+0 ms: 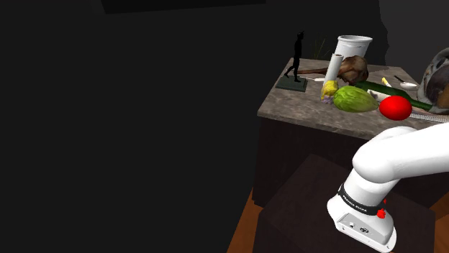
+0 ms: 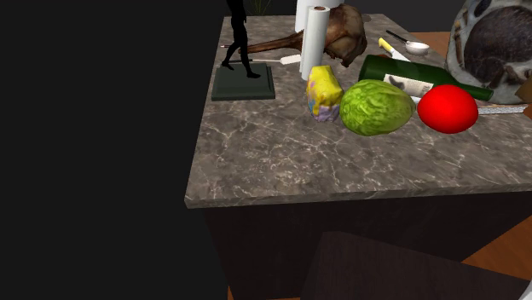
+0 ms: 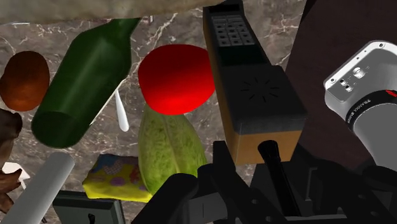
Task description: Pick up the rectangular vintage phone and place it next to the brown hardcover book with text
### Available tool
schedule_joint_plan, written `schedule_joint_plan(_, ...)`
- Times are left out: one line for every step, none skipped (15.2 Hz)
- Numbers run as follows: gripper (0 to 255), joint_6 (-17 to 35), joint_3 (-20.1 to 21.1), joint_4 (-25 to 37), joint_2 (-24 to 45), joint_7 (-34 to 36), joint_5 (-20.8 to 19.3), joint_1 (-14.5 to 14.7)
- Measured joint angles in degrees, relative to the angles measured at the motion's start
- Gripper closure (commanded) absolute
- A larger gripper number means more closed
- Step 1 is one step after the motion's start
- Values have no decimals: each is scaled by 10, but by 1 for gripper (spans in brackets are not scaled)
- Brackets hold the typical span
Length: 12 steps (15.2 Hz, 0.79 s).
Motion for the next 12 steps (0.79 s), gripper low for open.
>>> schedule_joint_plan(255, 5, 1, -9, -3, 0, -2, -4)
schedule_joint_plan(255, 12, 0, -18, -6, 0, -4, -6)
schedule_joint_plan(255, 18, -2, -26, -9, -1, -6, -7)
schedule_joint_plan(255, 24, 0, -37, -13, 0, -9, -13)
schedule_joint_plan(255, 31, -1, -46, -16, 0, -11, -15)
schedule_joint_plan(255, 39, -3, -56, -19, -1, -13, -17)
schedule_joint_plan(255, 47, -2, -69, -23, 0, -16, -21)
schedule_joint_plan(255, 53, -2, -79, -27, 0, -19, -25)
schedule_joint_plan(255, 59, -1, -90, -32, 0, -21, -30)
schedule_joint_plan(255, 65, -5, -95, -33, -1, -23, -30)
schedule_joint_plan(255, 73, -6, -106, -37, -1, -26, -33)
schedule_joint_plan(255, 79, -7, -116, -40, -2, -29, -36)
